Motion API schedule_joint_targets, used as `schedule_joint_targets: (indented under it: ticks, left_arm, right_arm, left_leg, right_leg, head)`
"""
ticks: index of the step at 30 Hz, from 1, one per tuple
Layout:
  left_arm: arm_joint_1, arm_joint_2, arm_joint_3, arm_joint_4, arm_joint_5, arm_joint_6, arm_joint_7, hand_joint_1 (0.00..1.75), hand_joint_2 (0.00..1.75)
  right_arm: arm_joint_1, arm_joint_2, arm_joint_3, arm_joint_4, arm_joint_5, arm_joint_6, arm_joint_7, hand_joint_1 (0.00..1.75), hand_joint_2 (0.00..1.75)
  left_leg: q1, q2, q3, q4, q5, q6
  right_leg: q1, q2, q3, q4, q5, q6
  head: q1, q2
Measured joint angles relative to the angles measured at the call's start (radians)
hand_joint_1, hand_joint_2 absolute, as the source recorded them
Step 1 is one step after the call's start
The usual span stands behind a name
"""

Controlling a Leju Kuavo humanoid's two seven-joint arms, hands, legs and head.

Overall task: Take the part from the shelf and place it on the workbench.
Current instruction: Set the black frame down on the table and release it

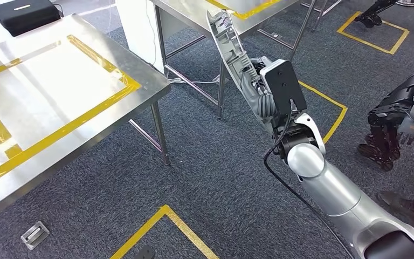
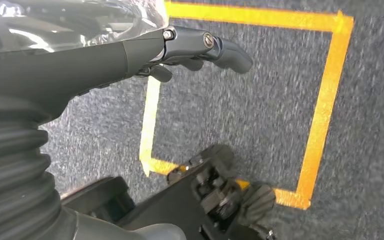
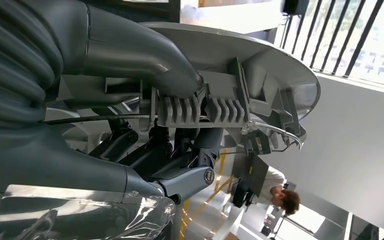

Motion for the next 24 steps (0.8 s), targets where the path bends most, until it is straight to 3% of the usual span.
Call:
schedule_joint_targets:
  ticks: [2,3,4,5,6,7,9,10,12,13,15,17,19,20,21,23,24]
  left_arm:
    - [-0.002,0.0,0.0,0.0,-0.002,0.0,-0.001,0.0,1.75]
    - [-0.002,0.0,0.0,0.0,-0.003,-0.001,-0.001,0.0,1.75]
    - [-0.001,0.0,0.0,0.0,-0.005,-0.001,-0.001,0.0,1.75]
    - [-0.001,0.0,0.0,0.0,-0.007,-0.001,-0.001,0.0,1.75]
    - [-0.001,0.0,0.0,0.0,-0.008,-0.001,0.0,0.0,1.75]
    - [-0.001,0.001,0.0,0.0,-0.009,-0.001,0.0,0.0,1.75]
    - [-0.005,0.002,0.0,0.001,-0.012,-0.001,0.0,0.0,1.75]
    - [-0.005,0.003,0.0,0.001,-0.012,-0.001,0.0,0.0,1.75]
    - [-0.003,0.003,0.0,0.001,-0.013,-0.001,0.0,0.0,1.75]
    - [0.0,0.002,0.0,0.001,-0.013,-0.001,0.0,0.0,1.75]
    - [0.0,0.002,0.0,0.002,-0.013,-0.002,0.0,0.0,1.75]
    - [-0.003,0.002,0.0,0.002,-0.014,-0.002,0.0,0.0,1.75]
    - [-0.002,0.002,0.0,0.002,-0.016,-0.002,0.001,0.0,1.75]
    - [-0.001,0.002,0.0,0.002,-0.018,-0.002,0.002,0.0,1.75]
    - [-0.001,0.002,0.0,0.002,-0.019,-0.002,0.002,0.0,1.75]
    - [-0.003,0.003,0.0,0.002,-0.022,-0.002,0.002,0.0,1.75]
    - [-0.005,0.004,0.0,0.002,-0.023,-0.002,0.003,0.0,1.75]
  right_arm:
    - [0.0,0.0,0.002,0.012,-0.003,0.004,-0.007,1.75,1.75]
    - [0.002,0.0,0.003,0.017,-0.005,0.006,-0.009,1.75,1.75]
    - [0.004,-0.001,0.003,0.023,-0.007,0.008,-0.009,1.75,1.75]
    - [0.005,-0.001,0.003,0.027,-0.008,0.009,-0.009,1.75,1.75]
    - [0.005,-0.001,0.003,0.031,-0.009,0.011,-0.009,1.75,1.75]
    - [0.005,-0.001,0.003,0.035,-0.01,0.012,-0.01,1.75,1.75]
    - [0.008,-0.001,0.006,0.042,-0.011,0.014,-0.01,1.75,1.75]
    - [0.011,-0.002,0.007,0.046,-0.011,0.015,-0.011,1.75,1.75]
    - [0.015,-0.004,0.007,0.053,-0.012,0.015,-0.01,1.75,1.75]
    - [0.015,-0.005,0.007,0.056,-0.012,0.015,-0.01,1.75,1.75]
    - [0.014,-0.005,0.007,0.059,-0.012,0.015,-0.011,1.75,1.75]
    - [0.016,-0.006,0.008,0.063,-0.012,0.016,-0.011,1.75,1.75]
    - [0.018,-0.006,0.009,0.066,-0.012,0.021,-0.011,1.75,1.75]
    - [0.018,-0.006,0.01,0.067,-0.012,0.024,-0.011,1.75,1.75]
    - [0.019,-0.006,0.01,0.067,-0.012,0.026,-0.011,1.75,1.75]
    - [0.019,-0.005,0.01,0.068,-0.013,0.03,-0.012,1.75,1.75]
    - [0.019,-0.005,0.01,0.068,-0.014,0.031,-0.013,1.75,1.75]
  left_leg:
    - [0.001,-0.007,0.005,-0.003,0.0,-0.001]
    - [0.003,-0.013,0.006,-0.003,-0.001,-0.003]
    - [0.005,-0.021,0.008,-0.001,-0.004,-0.007]
    - [0.008,-0.031,0.01,0.001,-0.007,-0.013]
    - [0.012,-0.041,0.013,0.006,-0.014,-0.021]
    - [0.016,-0.052,0.012,0.013,-0.021,-0.031]
    - [0.024,-0.072,0.003,0.032,-0.035,-0.052]
    - [0.027,-0.081,-0.003,0.036,-0.037,-0.06]
    - [0.033,-0.096,-0.007,0.036,-0.036,-0.071]
    - [0.033,-0.086,-0.012,0.041,-0.038,-0.076]
    - [0.029,-0.036,-0.048,0.108,-0.062,-0.082]
    - [0.023,0.005,-0.126,0.241,-0.102,-0.079]
    - [0.017,0.011,-0.184,0.321,-0.108,-0.069]
    - [0.011,0.012,-0.186,0.308,-0.085,-0.061]
    - [0.002,0.017,-0.167,0.258,-0.045,-0.051]
    - [-0.024,0.056,-0.108,0.134,0.019,-0.028]
    - [-0.035,0.075,-0.085,0.09,0.033,-0.017]
  right_leg:
    - [-0.004,0.0,-0.064,0.124,-0.049,0.004]
    - [-0.008,0.0,-0.091,0.172,-0.06,0.006]
    - [-0.013,0.0,-0.103,0.188,-0.053,0.009]
    - [-0.018,0.001,-0.095,0.164,-0.028,0.014]
    - [-0.025,0.005,-0.069,0.107,0.009,0.02]
    - [-0.033,0.025,-0.04,0.05,0.032,0.028]
    - [-0.042,0.066,0.0,-0.026,0.045,0.032]
    - [-0.041,0.077,0.003,-0.029,0.033,0.026]
    - [-0.035,0.057,0.005,-0.025,0.025,0.006]
    - [-0.033,0.044,0.009,-0.025,0.021,-0.003]
    - [-0.03,0.019,0.019,-0.027,0.014,-0.019]
    - [-0.018,-0.008,0.027,-0.028,0.007,-0.031]
    - [-0.006,-0.034,0.036,-0.028,-0.002,-0.04]
    - [-0.002,-0.046,0.042,-0.028,-0.006,-0.043]
    - [0.002,-0.058,0.051,-0.028,-0.012,-0.044]
    - [0.006,-0.08,0.069,-0.031,-0.022,-0.044]
    - [0.008,-0.091,0.075,-0.034,-0.026,-0.041]
  head:
    - [0.002,0.0]
    - [0.002,0.0]
    - [0.002,0.0]
    - [0.002,0.0]
    - [0.002,0.0]
    - [0.002,0.0]
    - [0.0,0.0]
    - [-0.001,0.0]
    - [-0.004,0.0]
    - [-0.005,0.0]
    - [-0.01,0.0]
    - [-0.014,0.0]
    - [-0.014,0.0]
    - [-0.014,0.0]
    - [-0.014,0.0]
    - [-0.014,0.0]
    - [-0.014,0.0]
